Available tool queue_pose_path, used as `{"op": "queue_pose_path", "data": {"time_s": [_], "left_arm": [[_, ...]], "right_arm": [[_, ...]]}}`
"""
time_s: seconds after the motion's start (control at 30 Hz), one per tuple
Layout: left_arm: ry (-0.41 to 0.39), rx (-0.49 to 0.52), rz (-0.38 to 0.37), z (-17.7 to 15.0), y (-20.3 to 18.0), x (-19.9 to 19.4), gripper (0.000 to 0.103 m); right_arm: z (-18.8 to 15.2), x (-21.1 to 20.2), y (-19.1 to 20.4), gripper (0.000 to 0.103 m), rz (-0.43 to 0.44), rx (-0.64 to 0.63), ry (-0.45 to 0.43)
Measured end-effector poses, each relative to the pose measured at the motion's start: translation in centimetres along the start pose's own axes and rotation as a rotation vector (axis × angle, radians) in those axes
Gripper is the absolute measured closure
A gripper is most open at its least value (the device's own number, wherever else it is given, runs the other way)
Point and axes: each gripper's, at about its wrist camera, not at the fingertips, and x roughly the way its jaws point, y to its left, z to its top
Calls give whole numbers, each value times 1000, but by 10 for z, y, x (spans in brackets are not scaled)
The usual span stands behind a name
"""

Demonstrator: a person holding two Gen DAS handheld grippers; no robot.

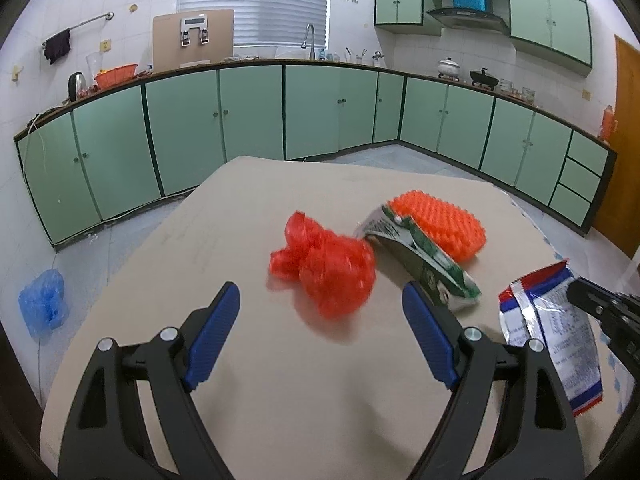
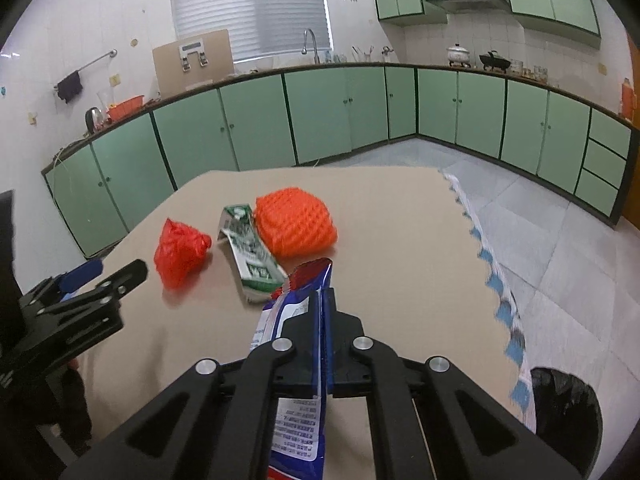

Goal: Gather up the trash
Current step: 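Grasp the red plastic bag with the left tool while the right holds the wrapper, then carry the red bag and snack wrapper over the black bin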

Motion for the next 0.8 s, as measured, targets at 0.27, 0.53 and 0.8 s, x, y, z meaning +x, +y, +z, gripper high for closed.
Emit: {"op": "queue_pose_path", "data": {"time_s": [0.27,0.53,0.8], "left_arm": [[86,-1,21,12,-1,48,47],[120,-31,5,10,0,50,103],[61,-18,-34,12,-12,3,103]], "right_arm": [[9,7,-1,101,5,-16,-15],[9,-3,-11,101,12,5,-28],[17,-34,-15,101,11,3,-79]]}}
